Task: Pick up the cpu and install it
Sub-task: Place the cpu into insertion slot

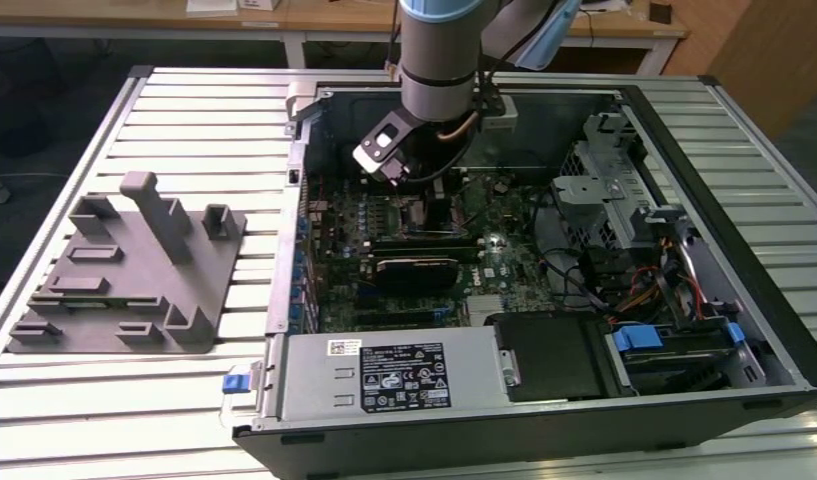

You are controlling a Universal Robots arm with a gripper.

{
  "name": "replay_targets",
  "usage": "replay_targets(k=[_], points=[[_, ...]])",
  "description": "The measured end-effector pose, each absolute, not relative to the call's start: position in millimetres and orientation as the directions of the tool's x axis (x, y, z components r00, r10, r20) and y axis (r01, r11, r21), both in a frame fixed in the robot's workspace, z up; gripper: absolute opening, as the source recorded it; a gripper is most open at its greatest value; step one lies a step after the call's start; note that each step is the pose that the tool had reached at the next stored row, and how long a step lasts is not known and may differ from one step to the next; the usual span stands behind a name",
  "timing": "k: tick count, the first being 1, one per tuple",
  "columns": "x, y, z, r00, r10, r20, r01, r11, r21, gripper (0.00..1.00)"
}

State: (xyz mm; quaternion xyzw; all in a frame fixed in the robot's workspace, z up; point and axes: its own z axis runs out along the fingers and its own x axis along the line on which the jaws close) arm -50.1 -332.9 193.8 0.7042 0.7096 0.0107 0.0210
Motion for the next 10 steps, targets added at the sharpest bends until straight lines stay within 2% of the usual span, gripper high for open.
replay_targets(k=[6, 8, 9, 10], points=[[-50.1, -332.8, 194.2, -0.007, 1.000, -0.015, 0.999, 0.008, 0.045, 0.62], [-50.1, -332.9, 194.4, -0.007, 1.000, -0.015, 0.999, 0.008, 0.045, 0.60], [-50.1, -332.9, 194.5, -0.007, 1.000, -0.015, 0.999, 0.008, 0.045, 0.54], [-50.1, -332.9, 194.5, -0.007, 1.000, -0.015, 0.999, 0.008, 0.045, 0.54]])
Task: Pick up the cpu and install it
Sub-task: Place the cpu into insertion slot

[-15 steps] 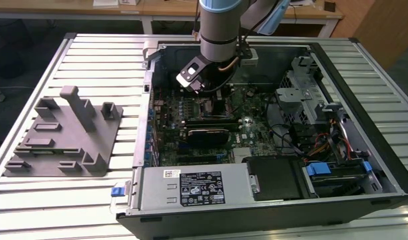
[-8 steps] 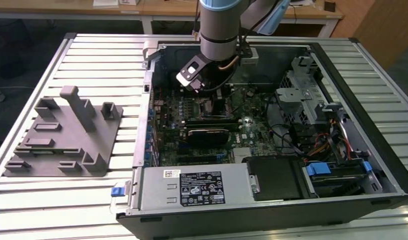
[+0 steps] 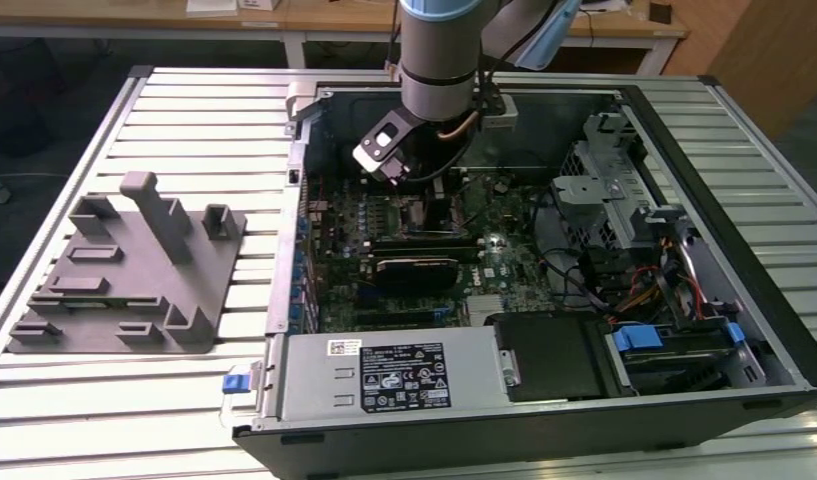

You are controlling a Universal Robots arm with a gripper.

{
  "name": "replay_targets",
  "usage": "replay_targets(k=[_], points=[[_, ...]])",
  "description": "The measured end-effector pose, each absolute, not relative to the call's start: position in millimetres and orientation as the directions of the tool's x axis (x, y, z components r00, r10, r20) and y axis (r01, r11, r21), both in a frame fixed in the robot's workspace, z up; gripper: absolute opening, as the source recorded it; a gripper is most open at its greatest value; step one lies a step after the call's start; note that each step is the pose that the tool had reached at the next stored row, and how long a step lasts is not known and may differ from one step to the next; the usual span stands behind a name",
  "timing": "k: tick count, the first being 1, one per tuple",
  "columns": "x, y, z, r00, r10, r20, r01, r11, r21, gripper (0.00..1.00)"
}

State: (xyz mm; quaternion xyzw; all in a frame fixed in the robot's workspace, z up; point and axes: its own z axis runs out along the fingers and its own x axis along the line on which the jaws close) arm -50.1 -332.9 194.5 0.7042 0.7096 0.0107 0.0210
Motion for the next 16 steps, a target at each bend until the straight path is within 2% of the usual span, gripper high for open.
replay_targets(k=[16], points=[[-49.5, -332.9, 196.2, 0.002, 1.000, -0.016, 0.999, -0.001, 0.045, 0.53]])
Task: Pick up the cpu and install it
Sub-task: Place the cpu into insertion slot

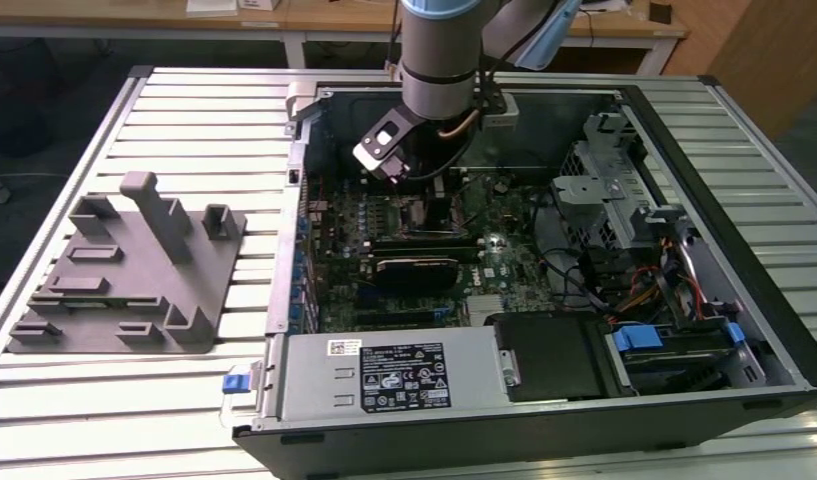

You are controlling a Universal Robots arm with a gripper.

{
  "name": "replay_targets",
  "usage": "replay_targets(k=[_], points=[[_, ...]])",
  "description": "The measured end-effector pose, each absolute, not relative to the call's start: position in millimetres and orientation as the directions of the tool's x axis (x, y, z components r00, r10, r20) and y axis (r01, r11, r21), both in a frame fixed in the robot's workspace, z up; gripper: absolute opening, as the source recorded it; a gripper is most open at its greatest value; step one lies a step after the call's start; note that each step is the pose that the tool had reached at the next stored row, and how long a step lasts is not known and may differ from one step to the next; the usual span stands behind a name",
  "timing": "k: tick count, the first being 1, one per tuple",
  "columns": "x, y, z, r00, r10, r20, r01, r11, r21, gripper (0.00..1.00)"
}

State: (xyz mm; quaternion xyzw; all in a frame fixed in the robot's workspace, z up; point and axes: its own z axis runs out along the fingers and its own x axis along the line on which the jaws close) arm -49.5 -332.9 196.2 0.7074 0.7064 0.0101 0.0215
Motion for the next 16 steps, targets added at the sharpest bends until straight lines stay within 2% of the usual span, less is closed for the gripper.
replay_targets(k=[16], points=[[-49.4, -332.9, 194.7, 0.016, 1.000, -0.016, 0.999, -0.015, 0.045, 0.53]])
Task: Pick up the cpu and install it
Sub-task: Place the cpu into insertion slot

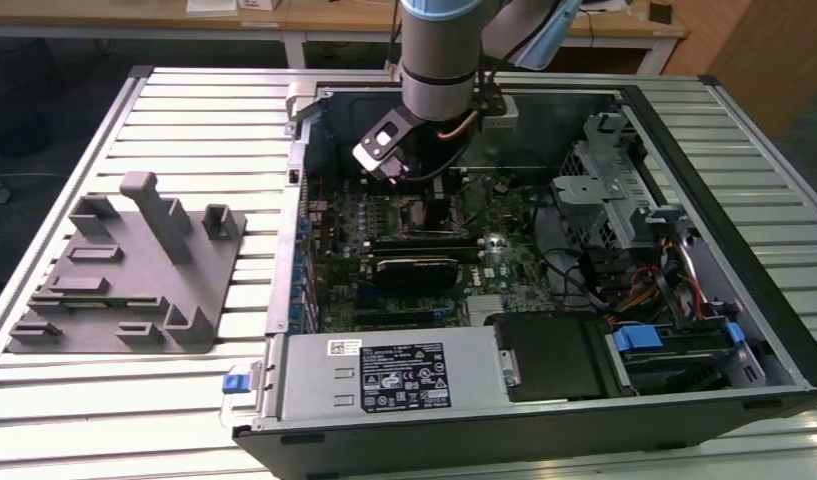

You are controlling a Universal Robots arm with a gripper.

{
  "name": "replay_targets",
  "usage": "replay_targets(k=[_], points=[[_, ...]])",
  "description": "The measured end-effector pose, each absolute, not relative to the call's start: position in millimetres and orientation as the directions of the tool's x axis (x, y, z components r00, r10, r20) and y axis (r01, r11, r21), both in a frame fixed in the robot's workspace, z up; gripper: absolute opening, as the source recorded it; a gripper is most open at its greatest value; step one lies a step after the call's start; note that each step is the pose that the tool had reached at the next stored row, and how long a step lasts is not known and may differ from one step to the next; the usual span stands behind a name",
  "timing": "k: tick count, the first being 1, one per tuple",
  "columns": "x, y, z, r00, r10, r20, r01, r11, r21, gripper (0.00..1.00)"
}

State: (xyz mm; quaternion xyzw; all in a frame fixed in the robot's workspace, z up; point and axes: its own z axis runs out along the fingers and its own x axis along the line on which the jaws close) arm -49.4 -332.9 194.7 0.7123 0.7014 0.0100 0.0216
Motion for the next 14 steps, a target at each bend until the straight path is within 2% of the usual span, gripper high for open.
replay_targets(k=[14], points=[[-49.4, -332.9, 192.9, 0.028, 0.999, -0.016, 0.999, -0.027, 0.045, 0.53]])
